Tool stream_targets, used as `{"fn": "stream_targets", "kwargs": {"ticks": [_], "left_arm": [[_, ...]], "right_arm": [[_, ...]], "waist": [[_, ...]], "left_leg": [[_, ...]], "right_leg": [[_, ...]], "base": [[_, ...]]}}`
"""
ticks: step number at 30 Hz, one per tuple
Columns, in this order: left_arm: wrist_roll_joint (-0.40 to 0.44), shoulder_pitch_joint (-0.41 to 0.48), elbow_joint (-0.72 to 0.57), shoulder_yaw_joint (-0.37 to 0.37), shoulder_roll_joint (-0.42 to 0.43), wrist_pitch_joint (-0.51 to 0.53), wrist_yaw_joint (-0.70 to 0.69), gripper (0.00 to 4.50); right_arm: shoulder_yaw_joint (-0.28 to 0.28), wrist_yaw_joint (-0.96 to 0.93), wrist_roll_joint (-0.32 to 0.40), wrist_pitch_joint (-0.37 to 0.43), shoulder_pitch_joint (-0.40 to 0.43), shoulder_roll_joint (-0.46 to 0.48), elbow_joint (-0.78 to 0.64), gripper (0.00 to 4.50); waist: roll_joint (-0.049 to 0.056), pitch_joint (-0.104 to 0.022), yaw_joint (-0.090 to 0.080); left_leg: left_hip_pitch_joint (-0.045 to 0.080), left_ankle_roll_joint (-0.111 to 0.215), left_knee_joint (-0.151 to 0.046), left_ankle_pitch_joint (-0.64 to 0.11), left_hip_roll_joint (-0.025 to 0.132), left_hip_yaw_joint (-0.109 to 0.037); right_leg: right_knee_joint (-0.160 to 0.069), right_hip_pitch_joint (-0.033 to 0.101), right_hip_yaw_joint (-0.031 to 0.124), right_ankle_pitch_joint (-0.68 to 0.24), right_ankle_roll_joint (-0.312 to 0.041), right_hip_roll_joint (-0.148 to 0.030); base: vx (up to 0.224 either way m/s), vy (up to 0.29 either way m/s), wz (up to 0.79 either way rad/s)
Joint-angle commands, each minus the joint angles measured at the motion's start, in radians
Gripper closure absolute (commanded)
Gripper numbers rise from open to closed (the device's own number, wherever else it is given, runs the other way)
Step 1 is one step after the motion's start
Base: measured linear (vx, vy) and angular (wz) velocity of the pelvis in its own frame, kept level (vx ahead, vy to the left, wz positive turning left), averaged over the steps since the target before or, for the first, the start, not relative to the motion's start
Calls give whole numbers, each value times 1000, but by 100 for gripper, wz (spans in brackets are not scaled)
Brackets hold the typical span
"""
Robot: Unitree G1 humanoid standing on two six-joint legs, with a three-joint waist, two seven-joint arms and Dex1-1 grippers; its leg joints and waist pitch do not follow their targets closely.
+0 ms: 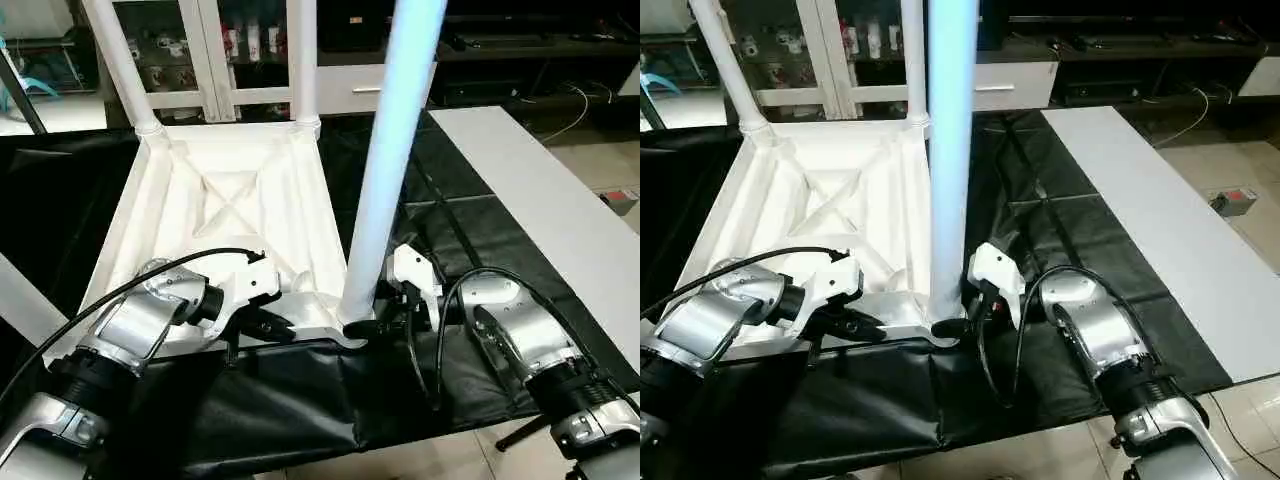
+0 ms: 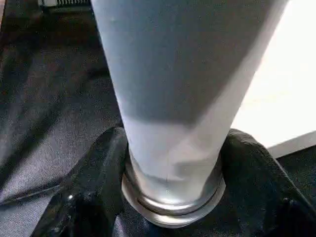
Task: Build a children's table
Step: Rotate leg to tighten
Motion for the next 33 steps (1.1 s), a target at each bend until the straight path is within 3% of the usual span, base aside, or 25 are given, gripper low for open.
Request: {"fn": "stream_targets", "kwargs": {"ticks": [1,5,7,9,14,17,21,22,24,25,26,27,29,30,31,33], "left_arm": [[9,12,4,-36,-4,11,-11,450],[11,10,5,-32,3,9,-14,450],[13,10,10,-31,1,6,-10,450],[14,11,16,-31,-5,3,-4,450],[4,-15,40,-9,-54,1,44,450],[27,-50,112,7,-95,-34,127,450],[45,-86,174,22,-122,-58,189,450],[52,-107,212,33,-138,-71,225,450],[54,-114,227,38,-145,-75,238,450],[61,-125,249,43,-156,-79,259,450],[63,-128,256,45,-161,-80,265,450],[72,-138,278,46,-173,-90,278,450],[77,-145,295,50,-188,-96,295,450],[76,-146,296,51,-191,-96,298,450],[75,-146,298,53,-194,-94,303,450],[74,-147,303,57,-198,-96,309,450]], "right_arm": [[39,20,-28,-21,-4,14,25,195],[54,14,-57,-50,-16,18,47,198],[57,9,-68,-62,-22,22,64,198],[53,-5,-79,-79,-28,31,86,198],[-49,-208,-42,-58,-43,122,147,198],[-149,-395,14,-25,-27,221,176,199],[-212,-540,48,-13,-13,303,195,200],[-239,-672,32,-43,-22,353,231,200],[-247,-729,17,-64,-30,369,250,200],[-264,-885,-21,-89,-53,396,295,201],[-271,-939,-35,-95,-61,405,309,201],[-277,-1091,-94,-90,-78,420,337,201],[-272,-1237,-157,-76,-83,432,353,201],[-268,-1247,-163,-75,-82,437,355,202],[-259,-1259,-173,-77,-81,443,358,202],[-231,-1245,-192,-86,-81,457,364,202]], "waist": [[-3,-62,-2],[-6,-63,-4],[4,-63,-9],[6,-62,-13],[3,-54,-22],[-1,-54,-37],[0,-54,-51],[12,-53,-54],[8,-53,-62],[16,-52,-67],[14,-51,-71],[10,-51,-76],[12,-56,-81],[-4,-55,-81],[0,-56,-72],[-2,-56,-73]], "left_leg": [[13,39,-72,-223,44,-11],[14,33,-74,-234,45,-12],[14,27,-74,-244,43,-12],[13,22,-75,-262,42,-13],[18,0,-79,-348,41,-18],[15,-30,-83,-399,38,-31],[16,-30,-83,-422,36,-34],[17,-32,-83,-433,35,-35],[18,-43,-84,-451,34,-37],[19,-44,-85,-478,35,-38],[20,-47,-84,-485,34,-38],[20,-50,-84,-491,31,-39],[10,-60,-87,-472,31,-45],[8,-54,-87,-461,32,-42],[14,-44,-84,-453,32,-40],[10,-32,-85,-441,33,-35]], "right_leg": [[-52,45,39,-253,-213,-50],[-53,44,38,-268,-204,-48],[-55,42,37,-252,-208,-45],[-55,44,37,-253,-213,-44],[-69,38,37,-400,-182,-48],[-80,37,28,-513,-129,-51],[-88,30,25,-530,-115,-52],[-89,28,24,-529,-116,-51],[-91,25,20,-537,-114,-51],[-93,22,20,-539,-113,-50],[-95,17,20,-544,-114,-50],[-96,19,18,-551,-113,-48],[-91,27,18,-551,-101,-53],[-93,26,19,-542,-101,-52],[-90,20,24,-526,-107,-55],[-87,21,27,-475,-119,-52]], "base": [[0,0,0],[0,0,0],[0,0,0],[0,0,0],[0,0,0],[-36,1,-7],[-14,1,-2],[0,0,0],[0,0,0],[0,0,0],[0,0,0],[0,0,0],[0,0,0],[0,0,0],[0,0,0],[0,0,0]]}}
